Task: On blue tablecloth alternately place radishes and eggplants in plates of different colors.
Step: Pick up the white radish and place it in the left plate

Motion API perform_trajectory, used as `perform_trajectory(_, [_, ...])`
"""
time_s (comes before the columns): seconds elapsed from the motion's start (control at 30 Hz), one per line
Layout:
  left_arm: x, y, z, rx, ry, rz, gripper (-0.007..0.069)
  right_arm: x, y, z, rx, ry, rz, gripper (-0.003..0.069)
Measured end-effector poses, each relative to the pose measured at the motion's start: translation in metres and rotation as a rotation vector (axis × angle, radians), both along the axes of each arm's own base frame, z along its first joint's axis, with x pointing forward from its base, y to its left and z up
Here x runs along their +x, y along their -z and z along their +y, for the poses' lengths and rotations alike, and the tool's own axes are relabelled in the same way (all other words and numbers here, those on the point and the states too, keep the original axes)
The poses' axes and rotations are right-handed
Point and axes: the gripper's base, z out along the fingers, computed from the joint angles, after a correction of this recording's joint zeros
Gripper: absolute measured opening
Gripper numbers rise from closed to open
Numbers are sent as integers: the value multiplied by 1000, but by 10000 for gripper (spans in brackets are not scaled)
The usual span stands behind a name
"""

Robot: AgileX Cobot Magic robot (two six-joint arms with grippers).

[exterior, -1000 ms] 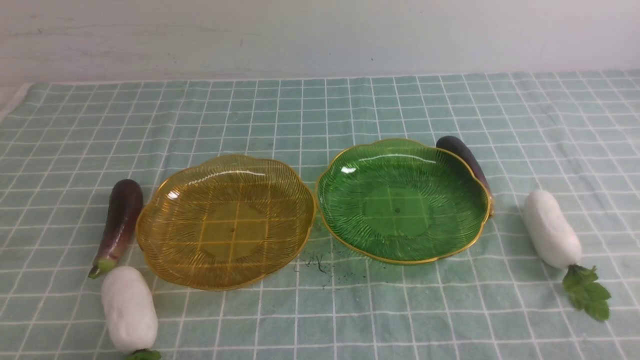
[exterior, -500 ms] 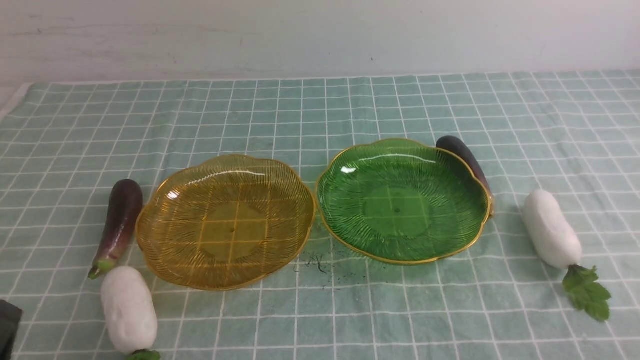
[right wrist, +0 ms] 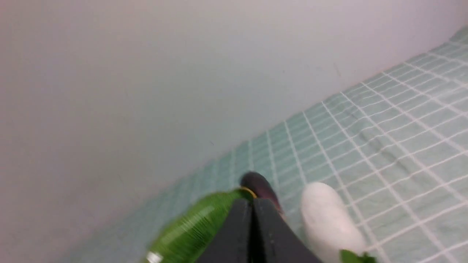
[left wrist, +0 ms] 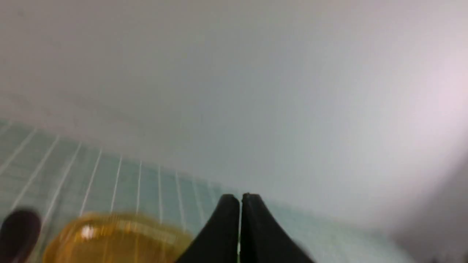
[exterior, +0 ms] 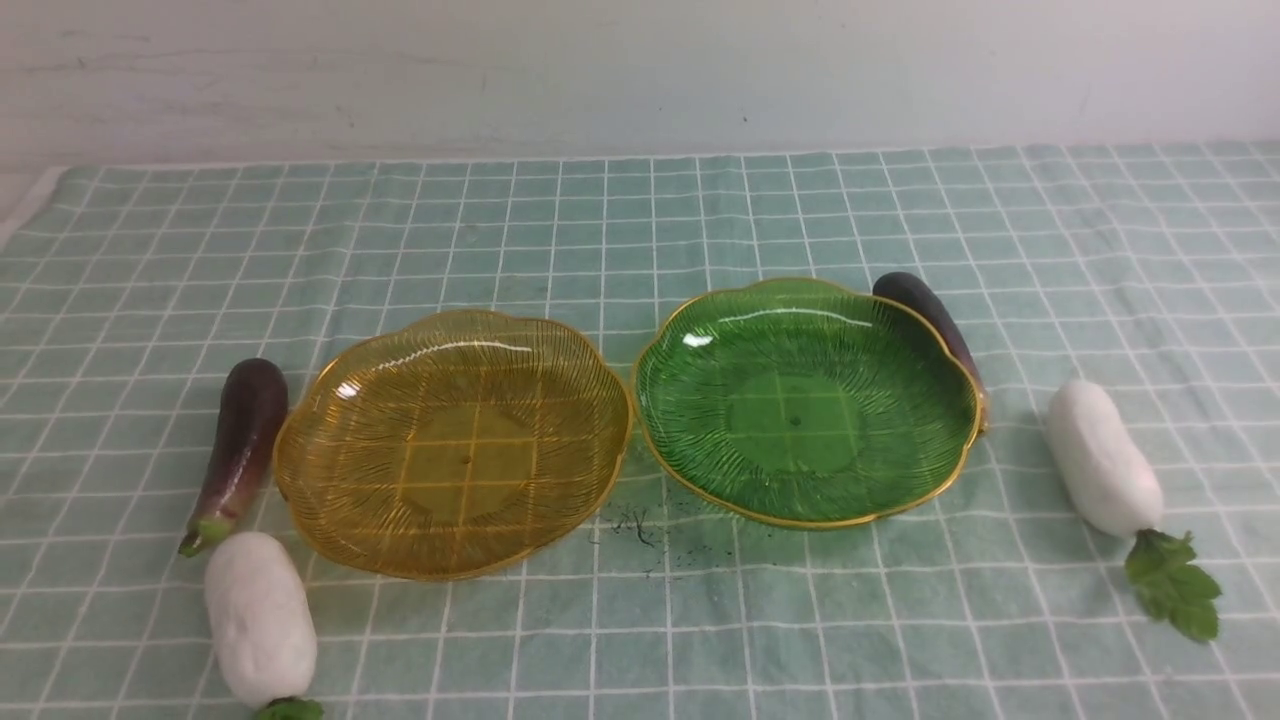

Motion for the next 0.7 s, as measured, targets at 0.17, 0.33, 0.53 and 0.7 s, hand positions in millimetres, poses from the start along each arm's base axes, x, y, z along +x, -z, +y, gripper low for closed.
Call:
perform_trajectory(0.17, [49,22,-4,203,96,566,-8,-1,-4,-5,174,38,-49,-14])
perform_trajectory(0.33, [105,66,-2,280,109,891,-8,-1,-5,1,164,-25,-10,-14])
perform_trajectory(0.53, [146,103,-2,291,108,1015,-3,2,-85,27,-169,-301,149,-14])
perform_trajectory(0.7, [159,112,-2,322,121,1011,88,28,-127,32,-407,-425,346,-14])
